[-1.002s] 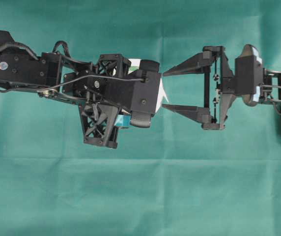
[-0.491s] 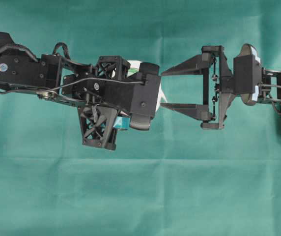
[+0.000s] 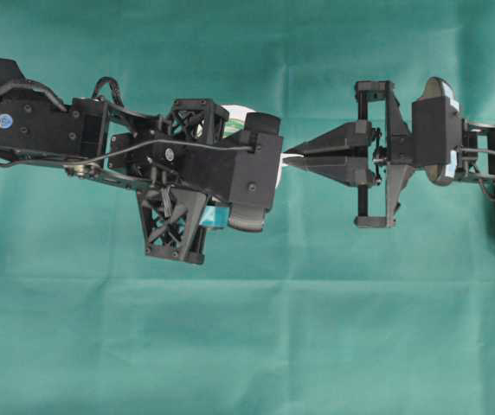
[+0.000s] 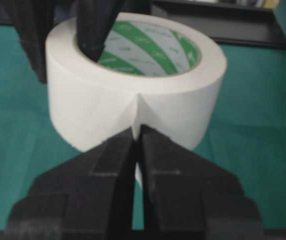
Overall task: Peel off the duct tape with your right arm.
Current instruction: 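Close the right gripper on the loose tape end, then pull the roll away from the right gripper with the left gripper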
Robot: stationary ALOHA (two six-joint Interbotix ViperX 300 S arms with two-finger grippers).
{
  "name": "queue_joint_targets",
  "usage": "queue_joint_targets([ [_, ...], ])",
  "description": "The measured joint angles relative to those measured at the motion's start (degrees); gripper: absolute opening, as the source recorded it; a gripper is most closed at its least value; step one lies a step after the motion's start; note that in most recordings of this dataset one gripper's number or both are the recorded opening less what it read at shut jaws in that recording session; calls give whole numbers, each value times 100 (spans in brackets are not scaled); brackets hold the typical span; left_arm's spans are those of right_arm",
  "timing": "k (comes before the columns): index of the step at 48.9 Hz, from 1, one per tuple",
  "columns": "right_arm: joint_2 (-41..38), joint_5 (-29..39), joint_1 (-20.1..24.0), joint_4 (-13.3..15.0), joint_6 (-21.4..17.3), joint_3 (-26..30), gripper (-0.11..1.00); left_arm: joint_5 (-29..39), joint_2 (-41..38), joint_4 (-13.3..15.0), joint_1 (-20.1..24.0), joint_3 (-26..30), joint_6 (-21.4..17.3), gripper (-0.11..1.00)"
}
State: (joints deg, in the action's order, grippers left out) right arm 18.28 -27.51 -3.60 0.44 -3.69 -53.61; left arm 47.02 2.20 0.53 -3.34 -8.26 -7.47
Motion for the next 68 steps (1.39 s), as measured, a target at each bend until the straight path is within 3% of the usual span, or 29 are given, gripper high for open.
queue_joint_targets([
  [68, 325, -9, -9, 9, -9, -272, -10, 185, 0, -9, -149, 9, -26, 22],
])
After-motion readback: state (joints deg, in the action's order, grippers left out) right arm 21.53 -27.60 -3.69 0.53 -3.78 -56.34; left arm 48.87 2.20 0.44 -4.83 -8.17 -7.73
